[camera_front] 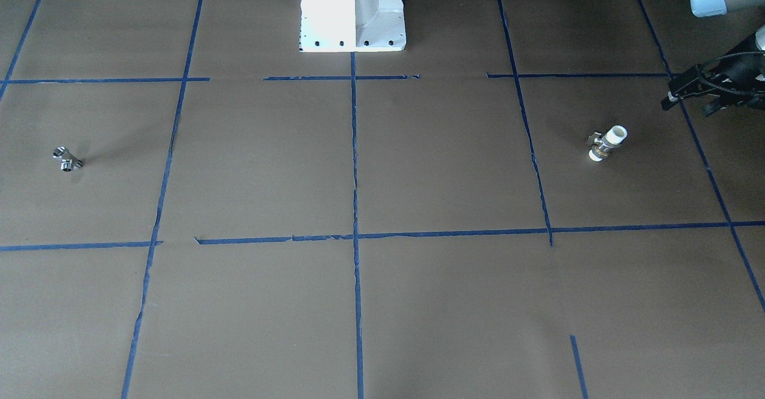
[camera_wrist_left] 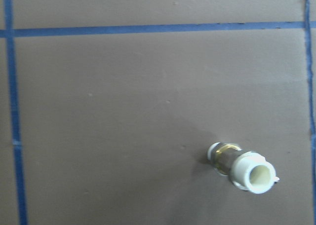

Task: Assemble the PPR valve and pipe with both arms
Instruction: 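Lower the left gripper onto the white-and-brass PPR valve and grasp it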

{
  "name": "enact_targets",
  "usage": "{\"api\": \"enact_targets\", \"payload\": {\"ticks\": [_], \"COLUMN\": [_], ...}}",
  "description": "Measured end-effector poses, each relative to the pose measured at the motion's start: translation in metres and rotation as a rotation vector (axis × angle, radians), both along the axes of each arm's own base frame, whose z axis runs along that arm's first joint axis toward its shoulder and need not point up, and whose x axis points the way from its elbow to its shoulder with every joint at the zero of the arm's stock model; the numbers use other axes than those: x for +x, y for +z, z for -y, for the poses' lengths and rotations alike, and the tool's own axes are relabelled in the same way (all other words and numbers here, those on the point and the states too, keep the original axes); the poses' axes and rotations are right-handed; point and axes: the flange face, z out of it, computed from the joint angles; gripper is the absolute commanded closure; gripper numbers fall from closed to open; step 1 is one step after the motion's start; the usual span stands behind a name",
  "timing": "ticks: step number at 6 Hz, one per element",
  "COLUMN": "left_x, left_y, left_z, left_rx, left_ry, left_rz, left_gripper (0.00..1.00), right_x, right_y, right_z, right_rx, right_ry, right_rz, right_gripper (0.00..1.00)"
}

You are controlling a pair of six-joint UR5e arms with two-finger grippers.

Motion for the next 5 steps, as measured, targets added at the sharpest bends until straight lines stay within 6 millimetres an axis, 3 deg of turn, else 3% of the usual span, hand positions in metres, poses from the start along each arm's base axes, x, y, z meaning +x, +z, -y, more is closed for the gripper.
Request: {"api": "enact_targets", "payload": {"ticks": [1,3,5], "left_x": [0.020,0.081,0.109], "left_y": [-0.010,-0.030,-0.028], "left_z": [0.004,0.006,0.001], "left_rx": [0.009,0.007,0.013], "left_ry": [0.001,-0.008,0.007], "left_rz": [0.017,0.075,0.112], "left_gripper": [0.00,0.00,0.04], "right_x": [0.000,0.000,-0.001], "right_y": [0.000,0.000,0.000], "right_z": [0.000,0.000,-0.001], "right_rx": [0.000,-0.002,-0.005], "right_ry": [0.000,0.000,-0.001], "right_rz": [0.000,0.003,0.014], "right_gripper": [0.00,0.00,0.00]}}
